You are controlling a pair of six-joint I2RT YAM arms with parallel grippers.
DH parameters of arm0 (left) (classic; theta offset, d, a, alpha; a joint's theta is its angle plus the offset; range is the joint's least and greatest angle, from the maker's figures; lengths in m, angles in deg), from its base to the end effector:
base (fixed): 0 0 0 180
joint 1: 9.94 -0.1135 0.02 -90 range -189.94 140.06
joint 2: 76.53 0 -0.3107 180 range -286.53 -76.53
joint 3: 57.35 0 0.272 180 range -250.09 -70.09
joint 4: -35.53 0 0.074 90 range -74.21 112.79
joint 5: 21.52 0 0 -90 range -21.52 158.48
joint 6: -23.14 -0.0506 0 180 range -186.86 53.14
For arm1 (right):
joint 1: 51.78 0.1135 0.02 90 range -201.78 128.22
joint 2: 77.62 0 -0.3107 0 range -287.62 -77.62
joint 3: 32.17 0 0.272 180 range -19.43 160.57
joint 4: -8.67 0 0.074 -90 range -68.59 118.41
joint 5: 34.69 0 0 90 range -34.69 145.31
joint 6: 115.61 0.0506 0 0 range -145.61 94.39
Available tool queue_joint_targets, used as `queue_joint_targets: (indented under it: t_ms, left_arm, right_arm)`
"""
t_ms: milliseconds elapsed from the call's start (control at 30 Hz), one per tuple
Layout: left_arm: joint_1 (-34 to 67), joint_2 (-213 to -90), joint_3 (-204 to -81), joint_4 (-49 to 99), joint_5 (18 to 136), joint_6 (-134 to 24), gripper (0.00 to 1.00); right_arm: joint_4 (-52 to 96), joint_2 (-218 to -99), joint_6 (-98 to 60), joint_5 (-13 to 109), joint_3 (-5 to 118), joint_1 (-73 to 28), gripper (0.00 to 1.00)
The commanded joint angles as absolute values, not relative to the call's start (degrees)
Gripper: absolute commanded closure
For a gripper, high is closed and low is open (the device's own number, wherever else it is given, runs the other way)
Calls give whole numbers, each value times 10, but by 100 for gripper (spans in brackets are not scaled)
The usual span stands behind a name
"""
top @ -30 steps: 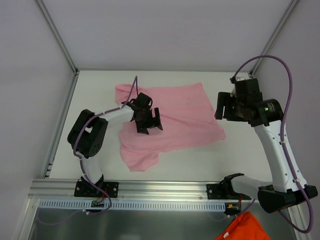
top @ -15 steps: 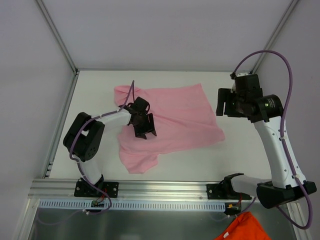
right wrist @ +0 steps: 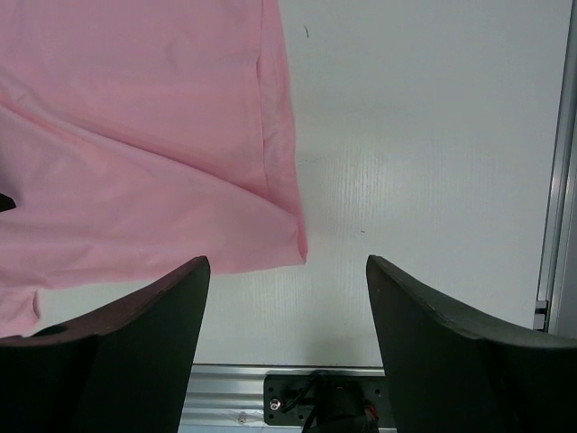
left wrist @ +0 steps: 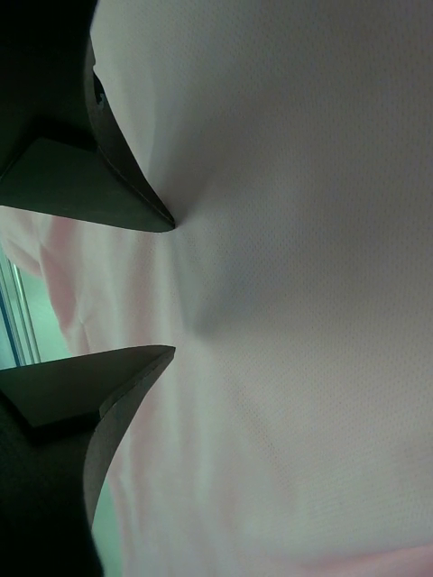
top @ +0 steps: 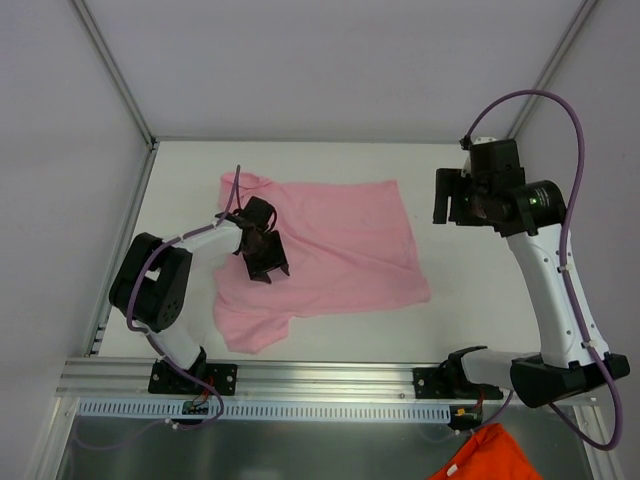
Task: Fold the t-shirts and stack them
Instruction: Flatten out the tshirt
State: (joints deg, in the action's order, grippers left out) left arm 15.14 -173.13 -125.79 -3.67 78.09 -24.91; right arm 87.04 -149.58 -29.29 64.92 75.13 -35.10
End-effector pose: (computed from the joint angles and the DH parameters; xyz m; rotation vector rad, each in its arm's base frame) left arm 0.3073 -0.1531 0.1794 -0.3718 2.8351 -0.5164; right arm 0.2287 0.0597 0.4817 -0.3250 2.2871 -0.0793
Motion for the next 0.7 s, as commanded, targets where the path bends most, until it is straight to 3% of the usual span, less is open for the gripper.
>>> queue_joint_targets:
  t_ms: [0, 167, 367, 667]
  left_arm:
    - [137, -1715, -1262, -67, 750, -255, 44]
    - [132, -1722, -1300, -85, 733, -270, 41]
    - [127, -1722, -1319, -97, 728, -278, 39]
    - [124, -1704, -1331, -113, 727, -282, 38]
  right_arm:
    - [856, -1498, -295, 640, 751, -353, 25]
    - [810, -1518, -283, 596, 689, -354, 25]
    - [734, -1610, -260, 446, 608, -354, 26]
    - [691, -1746, -272, 428, 625, -354, 30]
